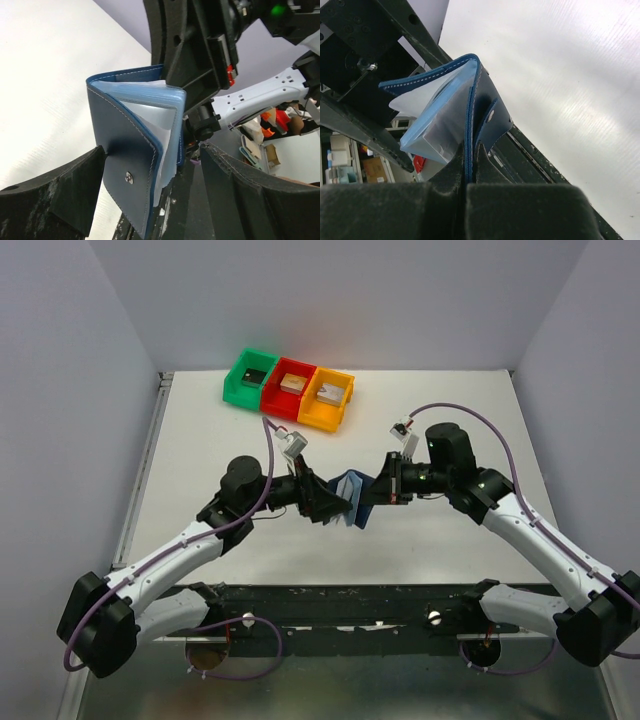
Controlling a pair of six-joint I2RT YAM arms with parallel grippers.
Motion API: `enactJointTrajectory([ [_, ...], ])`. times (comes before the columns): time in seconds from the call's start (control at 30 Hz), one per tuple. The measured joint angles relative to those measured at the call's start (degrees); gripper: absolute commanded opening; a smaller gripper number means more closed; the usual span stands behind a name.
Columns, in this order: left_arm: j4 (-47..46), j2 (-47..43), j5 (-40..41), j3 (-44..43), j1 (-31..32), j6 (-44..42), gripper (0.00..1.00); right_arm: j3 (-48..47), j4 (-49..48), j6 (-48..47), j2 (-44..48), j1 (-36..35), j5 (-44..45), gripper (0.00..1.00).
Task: Take the credit cards out of the card holder
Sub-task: Place the card holder at the center of the board.
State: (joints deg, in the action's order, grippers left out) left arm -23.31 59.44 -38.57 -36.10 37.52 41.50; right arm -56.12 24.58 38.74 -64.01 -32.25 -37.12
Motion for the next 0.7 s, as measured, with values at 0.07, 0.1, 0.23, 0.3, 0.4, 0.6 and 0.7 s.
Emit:
enactJointTrajectory([
  [0.07, 0.9, 0.8, 0.7, -0.3, 0.3, -0.6, 0.86, -0.1, 0.4, -0.3, 0.0, 0.0, 0.4, 0.00],
  [0.1, 1.3, 1.0, 0.9, -0.5, 0.4, -0.8, 0.86, -0.1, 0.7, -0.4, 0.0, 0.0, 0.6, 0.00],
  [0.23, 3.4, 2.0, 2.4, -1.0, 0.9, -2.3, 0.81, -0.2, 1.6, -0.9, 0.0, -0.1, 1.0, 0.00],
  [0.3, 4.2, 2.1, 3.1, -1.0, 1.1, -2.8, 0.79, -0.4, 1.9, -1.1, 0.0, -0.1, 1.2, 0.00],
  [0.4, 4.7, 2.1, 3.8, -1.0, 1.2, -3.4, 0.76, -0.4, 2.0, -1.3, 0.0, -0.1, 1.4, 0.00],
  [0.6, 5.3, 1.2, 4.3, -1.0, 1.2, -4.2, 0.76, -0.4, 2.0, -1.3, 0.0, -0.1, 1.6, 0.00],
  [0.7, 5.5, 0.4, 4.5, -1.0, 1.2, -4.2, 0.77, -0.4, 2.0, -1.3, 0.0, -0.1, 1.5, 0.00],
])
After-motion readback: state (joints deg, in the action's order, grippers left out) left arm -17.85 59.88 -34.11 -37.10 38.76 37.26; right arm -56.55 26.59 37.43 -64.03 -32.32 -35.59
